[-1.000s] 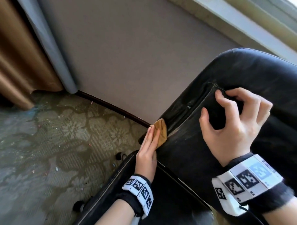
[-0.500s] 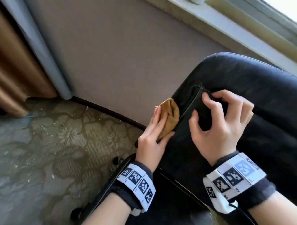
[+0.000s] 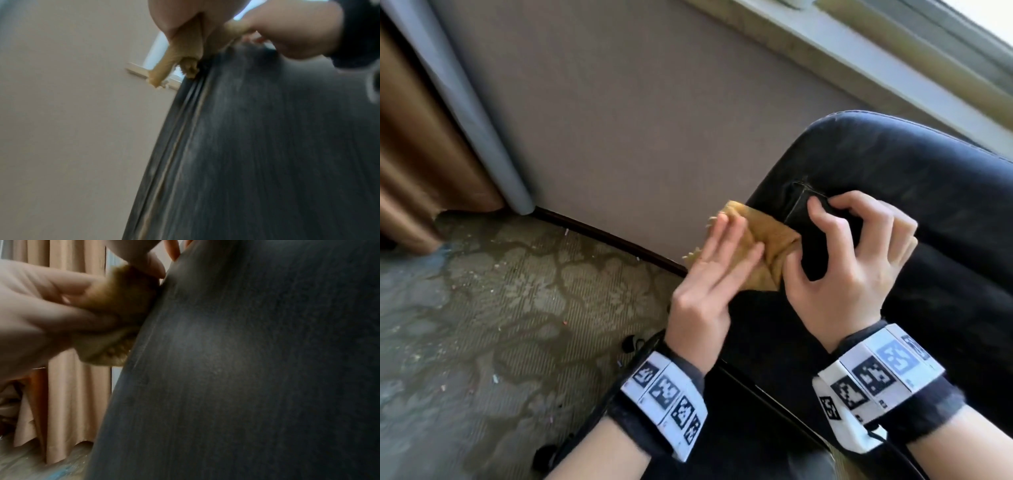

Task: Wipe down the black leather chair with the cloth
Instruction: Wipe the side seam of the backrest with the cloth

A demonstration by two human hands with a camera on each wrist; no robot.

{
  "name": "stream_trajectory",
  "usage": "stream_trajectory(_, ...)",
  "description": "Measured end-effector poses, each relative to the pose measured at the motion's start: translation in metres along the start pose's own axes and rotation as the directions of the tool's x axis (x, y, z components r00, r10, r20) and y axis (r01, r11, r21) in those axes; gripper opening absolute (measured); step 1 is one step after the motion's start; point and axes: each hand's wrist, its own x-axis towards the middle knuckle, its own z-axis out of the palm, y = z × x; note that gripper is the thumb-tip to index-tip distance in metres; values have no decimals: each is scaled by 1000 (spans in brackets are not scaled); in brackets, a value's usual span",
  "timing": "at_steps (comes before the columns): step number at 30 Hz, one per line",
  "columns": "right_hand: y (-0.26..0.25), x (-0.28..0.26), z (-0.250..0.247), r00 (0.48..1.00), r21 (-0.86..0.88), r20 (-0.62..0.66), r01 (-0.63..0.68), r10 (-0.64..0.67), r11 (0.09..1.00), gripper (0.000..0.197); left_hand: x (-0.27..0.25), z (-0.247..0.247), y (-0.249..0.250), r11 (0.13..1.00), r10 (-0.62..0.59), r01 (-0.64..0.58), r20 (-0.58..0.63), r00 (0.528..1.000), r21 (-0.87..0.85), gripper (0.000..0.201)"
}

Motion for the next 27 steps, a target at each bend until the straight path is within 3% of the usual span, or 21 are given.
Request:
stream_trajectory(4, 2, 1, -1, 1000, 6, 8, 1, -1, 1000, 24, -32, 19, -26, 998, 31, -38, 131, 991, 55, 56)
stream_trajectory(9, 3, 0, 0, 1000, 8, 11, 18, -18, 1000, 25, -98, -15, -58, 979, -133, 73, 328, 935, 189, 80)
stream_trajectory(11, 1, -1, 1, 1000, 12, 3, 13, -13, 1000, 26, -95, -29, -59, 967, -215, 167, 269, 939, 193, 87)
stream_trajectory(13, 0, 0, 0, 1000, 15, 3, 9, -9, 1000, 26, -62, -33, -44, 967, -216, 199, 97, 972, 160, 77)
stream_trajectory(15, 1, 1, -2, 1000, 17, 12, 11, -11, 1000, 27, -11, -31, -13, 988, -105, 110, -52, 993, 109, 58)
stream_trajectory(17, 2, 2, -5, 999, 28, 32, 10, -11, 1000, 24, 36, -21, 17, 997, 25, -17, -109, 994, 78, 44)
stream_trajectory(21, 5, 5, -9, 999, 98, 30, -13, 10, 995, 23, 57, 14, 28, 993, 86, -87, 21, 996, 78, 46)
stream_trajectory(27, 11, 12, -11, 999, 154, -19, -43, 46, 987, 34, -4, 22, -21, 986, 113, -126, 116, 987, 107, 57)
